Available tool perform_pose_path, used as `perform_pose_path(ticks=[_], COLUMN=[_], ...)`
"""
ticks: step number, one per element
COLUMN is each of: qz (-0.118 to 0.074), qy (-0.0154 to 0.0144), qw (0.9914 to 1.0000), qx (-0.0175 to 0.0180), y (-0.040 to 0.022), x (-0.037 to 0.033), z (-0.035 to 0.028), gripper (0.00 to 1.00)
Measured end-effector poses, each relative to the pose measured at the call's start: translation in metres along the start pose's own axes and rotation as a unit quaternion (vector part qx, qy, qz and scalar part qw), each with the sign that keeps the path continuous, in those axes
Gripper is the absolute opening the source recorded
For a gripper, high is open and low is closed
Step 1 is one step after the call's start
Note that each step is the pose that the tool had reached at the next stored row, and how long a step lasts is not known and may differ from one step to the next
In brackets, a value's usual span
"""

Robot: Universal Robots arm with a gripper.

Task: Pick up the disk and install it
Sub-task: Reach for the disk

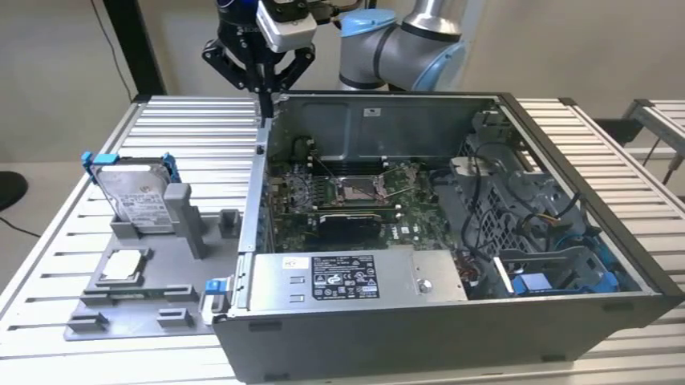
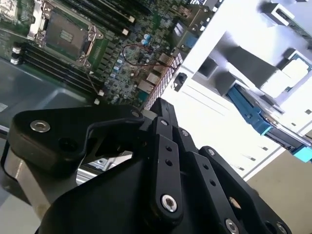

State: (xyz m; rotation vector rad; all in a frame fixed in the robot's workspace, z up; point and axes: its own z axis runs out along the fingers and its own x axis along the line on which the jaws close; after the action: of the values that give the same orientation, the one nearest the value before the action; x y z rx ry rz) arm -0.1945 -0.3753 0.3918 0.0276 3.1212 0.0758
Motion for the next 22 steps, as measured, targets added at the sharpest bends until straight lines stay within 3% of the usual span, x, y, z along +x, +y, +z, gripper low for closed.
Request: perform_pose_path(ticks=[4,12,22], qz=[-0.006,-0.012,-0.018], qy=[0.0003,0.0006,0.0009], qw=[0.99998,0.99993,0.99984], qx=[-0.0001,-0.0002,-0.0003], y=[-0.0002,-0.0007,-0.0012], x=[0.0090,0.0354,0.0622], z=[0.0001,0.0004,0.0011], gripper=[0.00,0.00,0.00])
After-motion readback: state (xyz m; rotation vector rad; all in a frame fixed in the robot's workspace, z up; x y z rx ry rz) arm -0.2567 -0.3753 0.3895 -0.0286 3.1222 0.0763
